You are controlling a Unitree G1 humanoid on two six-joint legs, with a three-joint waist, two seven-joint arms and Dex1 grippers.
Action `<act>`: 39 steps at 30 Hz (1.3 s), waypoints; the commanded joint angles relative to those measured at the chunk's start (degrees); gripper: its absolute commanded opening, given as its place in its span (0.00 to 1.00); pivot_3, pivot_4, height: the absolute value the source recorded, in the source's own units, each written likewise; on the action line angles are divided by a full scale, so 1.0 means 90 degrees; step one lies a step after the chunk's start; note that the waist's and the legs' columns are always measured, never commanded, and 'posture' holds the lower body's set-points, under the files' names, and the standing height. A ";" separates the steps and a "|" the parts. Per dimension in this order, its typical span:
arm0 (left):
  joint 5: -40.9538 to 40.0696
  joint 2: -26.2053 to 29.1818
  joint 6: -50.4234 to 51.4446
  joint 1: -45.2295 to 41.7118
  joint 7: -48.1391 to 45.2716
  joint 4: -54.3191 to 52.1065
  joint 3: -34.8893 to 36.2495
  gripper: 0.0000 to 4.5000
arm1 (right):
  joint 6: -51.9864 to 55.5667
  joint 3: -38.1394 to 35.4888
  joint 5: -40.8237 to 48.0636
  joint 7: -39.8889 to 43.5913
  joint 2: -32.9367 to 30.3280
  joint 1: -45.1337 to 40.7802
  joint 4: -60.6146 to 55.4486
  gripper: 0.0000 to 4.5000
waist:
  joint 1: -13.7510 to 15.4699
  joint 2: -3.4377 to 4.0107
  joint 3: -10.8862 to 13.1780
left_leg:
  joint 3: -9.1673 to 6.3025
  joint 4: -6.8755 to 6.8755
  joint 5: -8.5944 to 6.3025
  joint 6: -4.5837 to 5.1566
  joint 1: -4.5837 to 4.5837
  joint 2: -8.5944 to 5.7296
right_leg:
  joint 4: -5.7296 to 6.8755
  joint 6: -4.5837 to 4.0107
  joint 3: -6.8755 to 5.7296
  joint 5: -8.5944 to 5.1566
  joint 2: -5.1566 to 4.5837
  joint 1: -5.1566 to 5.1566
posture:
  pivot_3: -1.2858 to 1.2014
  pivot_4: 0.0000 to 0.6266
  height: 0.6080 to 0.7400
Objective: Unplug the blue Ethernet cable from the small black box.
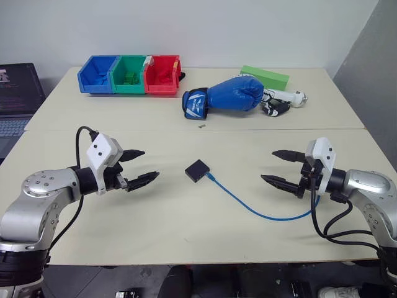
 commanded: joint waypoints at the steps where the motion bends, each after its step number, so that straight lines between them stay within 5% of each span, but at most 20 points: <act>1: -0.0138 -0.0110 -0.0273 -0.0020 -0.0103 -0.0143 0.0112 0.96 | -0.0165 -0.0115 -0.0019 0.0055 -0.0003 0.0013 -0.0049 0.95 | 0.0002 0.0000 0.0000 | 0.0000 0.0000 0.0000 0.0000 0.0000 0.0000 | 0.0000 0.0000 0.0000 0.0000 0.0000 0.0000 | 0.52 0.24 1.00; 12: -0.0199 -0.0145 -0.0155 0.0200 0.0011 -0.0472 0.0079 0.96 | -0.0191 0.0365 -0.0223 0.0111 0.0170 -0.0138 0.0086 0.95 | -0.0005 0.0000 0.0000 | -0.0001 0.0001 0.0000 0.0000 0.0000 0.0001 | 0.0000 0.0000 0.0002 0.0000 -0.0001 0.0001 | 0.52 0.24 1.00; 24: -0.0215 0.0126 -0.0391 0.0244 -0.0940 -0.0400 -0.0382 0.96 | -0.0860 0.2176 -0.2007 -0.1681 0.2544 -0.0638 0.1390 0.95 | -0.0008 0.0000 -0.0001 | 0.0003 0.0001 0.0002 -0.0003 0.0001 0.0000 | 0.0005 0.0000 -0.0003 0.0000 0.0002 -0.0004 | 0.52 0.24 1.00; 34: -0.0348 0.0302 -0.0302 0.0141 -0.1386 -0.0328 -0.0445 0.96 | -0.0981 0.2688 -0.2728 -0.2038 0.3318 -0.0821 0.2140 0.95 | -0.0014 -0.0001 -0.0002 | 0.0007 -0.0002 0.0002 -0.0003 0.0003 0.0000 | 0.0009 0.0000 -0.0004 0.0000 0.0002 -0.0010 | 0.52 0.24 1.00; 39: -0.0240 0.0244 -0.0386 0.0118 -0.1343 -0.0261 -0.0513 0.96 | -0.0687 0.2571 -0.2696 -0.2119 0.3577 -0.0971 0.2289 0.72 | -0.0069 -0.0001 -0.0002 | 0.0006 -0.0003 0.0001 -0.0002 0.0011 -0.0001 | 0.0016 -0.0001 -0.0004 0.0001 0.0013 -0.0009 | 0.52 0.24 1.00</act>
